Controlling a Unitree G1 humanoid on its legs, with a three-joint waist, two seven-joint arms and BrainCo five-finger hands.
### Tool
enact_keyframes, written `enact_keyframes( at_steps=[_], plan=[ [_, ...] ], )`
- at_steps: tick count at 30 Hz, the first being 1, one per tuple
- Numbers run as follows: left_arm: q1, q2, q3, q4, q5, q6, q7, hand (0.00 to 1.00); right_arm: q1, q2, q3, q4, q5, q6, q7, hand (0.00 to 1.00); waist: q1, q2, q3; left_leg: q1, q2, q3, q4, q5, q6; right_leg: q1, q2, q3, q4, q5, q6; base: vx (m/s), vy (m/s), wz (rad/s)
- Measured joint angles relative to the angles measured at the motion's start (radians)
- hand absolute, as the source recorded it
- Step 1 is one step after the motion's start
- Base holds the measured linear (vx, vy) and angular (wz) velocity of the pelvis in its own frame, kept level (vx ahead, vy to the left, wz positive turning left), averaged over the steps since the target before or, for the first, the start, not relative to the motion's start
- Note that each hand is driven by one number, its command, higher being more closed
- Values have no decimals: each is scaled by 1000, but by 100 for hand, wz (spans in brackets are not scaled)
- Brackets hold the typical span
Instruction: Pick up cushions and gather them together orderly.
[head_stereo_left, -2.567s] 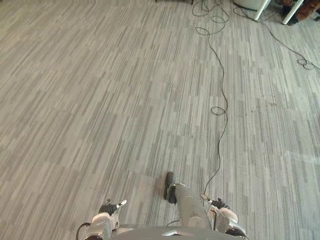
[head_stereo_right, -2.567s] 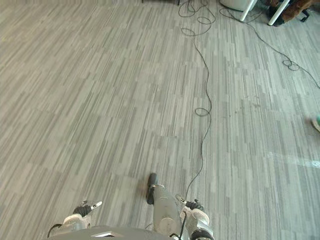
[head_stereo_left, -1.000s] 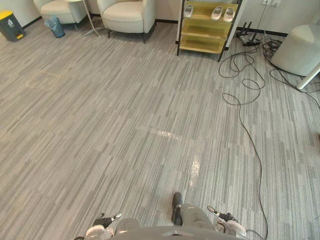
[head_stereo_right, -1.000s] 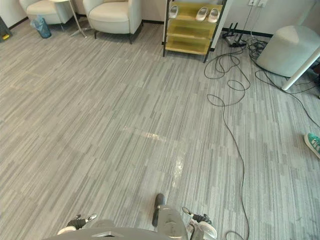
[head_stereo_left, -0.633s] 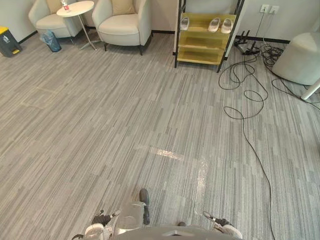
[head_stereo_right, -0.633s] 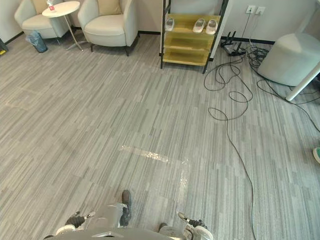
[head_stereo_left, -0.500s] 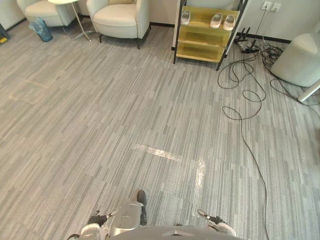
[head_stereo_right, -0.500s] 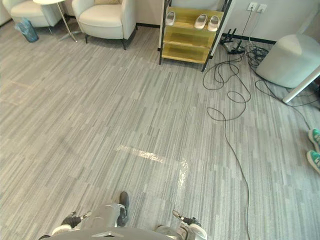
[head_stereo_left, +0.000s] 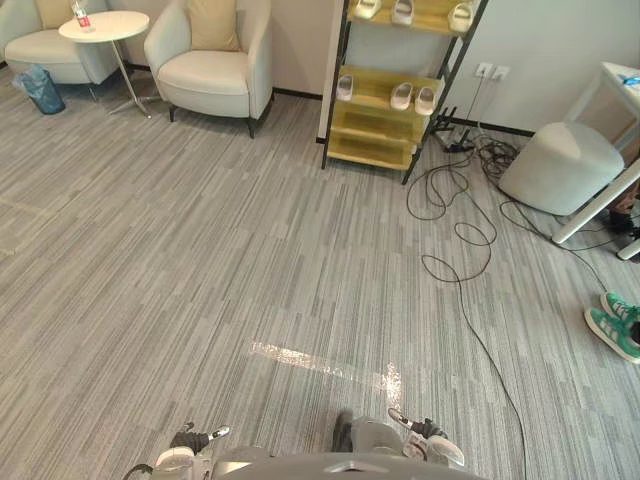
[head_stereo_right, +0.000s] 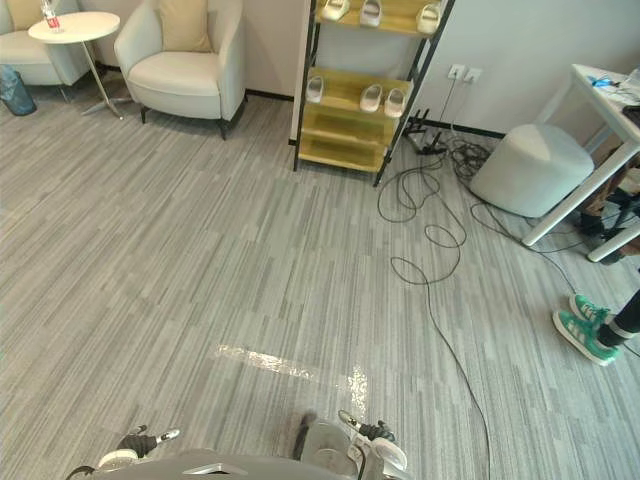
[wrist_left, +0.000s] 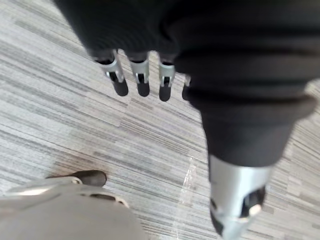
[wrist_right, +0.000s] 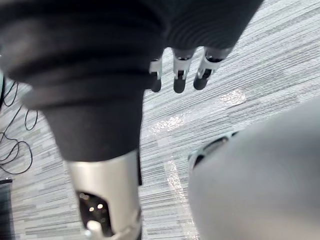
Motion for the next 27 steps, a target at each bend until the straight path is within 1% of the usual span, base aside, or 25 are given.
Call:
enact_keyframes(
  at_steps=[1,2,3,4,5,6,7,8,9,10,11,13,15,16,17,18,20,22,24,27],
  plan=[
    [8,-12,12,4,10,-1,0,0,7,-3,-25,1,1,0,2,0,-3,-1,-1,30,12,-25,14,-33,-24,28,7,-5,12,87,-15,308,-252,36],
    [9,-26,17,2,11,-2,-2,0,8,-12,-26,1,-4,0,2,0,-2,20,-5,32,33,-33,19,-43,-40,32,20,-18,23,73,-20,364,-288,40],
    [10,-46,20,2,11,-4,-3,0,11,-28,-33,1,-4,1,3,0,-4,46,-11,24,67,-45,34,-64,-55,37,48,-39,18,36,-24,267,-203,34],
    [9,-53,20,2,12,-4,-4,0,10,-35,-38,1,-3,0,3,0,-6,66,-16,15,90,-63,54,-73,-66,50,68,-55,-4,23,-34,273,-193,34],
    [8,-55,20,2,13,-4,-4,0,10,-38,-38,3,-3,1,3,0,-4,73,-18,4,100,-65,77,-74,-69,58,77,-65,-17,20,-37,232,-174,29],
    [6,-56,20,1,13,-4,-5,0,9,-41,-38,7,-3,2,3,0,-2,74,-15,-23,110,-65,143,-73,-72,82,87,-74,-43,17,-42,158,-128,19],
    [6,-59,19,0,13,-4,-6,0,10,-42,-38,14,-3,3,3,0,3,71,-13,-49,118,-63,213,-71,-80,105,92,-77,-59,13,-48,213,-163,14],
    [1,-57,19,-1,13,-4,-6,0,10,-44,-38,28,-2,4,2,0,8,68,-12,-82,134,-58,308,-68,-104,138,96,-76,-83,8,-54,142,-102,6],
    [2,-57,18,-1,14,-3,-6,0,10,-44,-38,32,-1,4,2,0,8,69,-12,-90,139,-56,334,-70,-110,149,98,-76,-91,7,-54,182,-84,0],
    [6,-57,18,-2,21,-3,-6,0,10,-46,-37,37,0,4,2,0,8,71,-13,-112,152,-38,390,-78,-105,176,100,-75,-111,3,-55,167,-4,-2],
    [5,-57,16,-5,31,-3,-7,0,10,-45,-37,37,0,5,1,0,8,71,-13,-142,156,-27,389,-90,-93,196,97,-68,-125,-2,-53,191,11,-7],
    [5,-53,13,-10,31,-4,-7,0,11,-44,-37,38,5,5,1,0,12,70,-13,-169,153,-30,338,-92,-89,199,91,-57,-124,0,-53,115,64,-20],
    [-1,-53,11,-9,31,-3,-5,0,11,-44,-40,36,9,5,-4,0,16,69,-12,-209,139,-47,184,-73,-82,201,68,-33,-119,-6,-28,107,148,-32],
    [-1,-54,12,-9,31,-3,-4,0,13,-43,-42,35,12,5,-9,0,20,68,-11,-213,129,-59,159,-21,-86,201,57,-17,-112,-11,-18,150,230,-40],
    [-3,-59,21,-10,31,-3,-1,0,22,-41,-51,24,17,4,-11,0,26,70,-17,-194,112,-57,120,39,-79,204,49,7,-102,-9,15,189,239,-28],
    [0,-53,23,-10,31,-3,-1,0,35,-29,-56,-2,17,5,-11,0,22,66,-33,-188,92,-45,97,45,-70,204,36,19,-110,-5,21,199,236,-24],
    [-4,-52,43,-21,30,-3,0,0,36,-11,-56,-8,17,4,-11,0,32,48,-28,-177,77,-28,100,41,-62,200,26,41,-119,-4,23,164,155,-16],
    [2,-47,62,-31,30,-3,0,0,37,4,-57,-12,17,4,-11,0,35,28,-32,-170,61,-28,119,40,-61,210,17,74,-122,-2,22,126,104,-12],
    [3,-51,67,-32,30,-3,1,0,41,7,-57,-12,17,4,-11,0,36,27,-34,-140,57,-28,123,34,-51,231,15,96,-122,-2,22,102,66,-9],
    [2,-54,79,-36,30,-3,1,0,41,11,-56,-20,17,4,-11,0,36,25,-40,-134,55,-32,120,34,-50,233,16,97,-125,-2,22,48,7,-8]
  ],
)
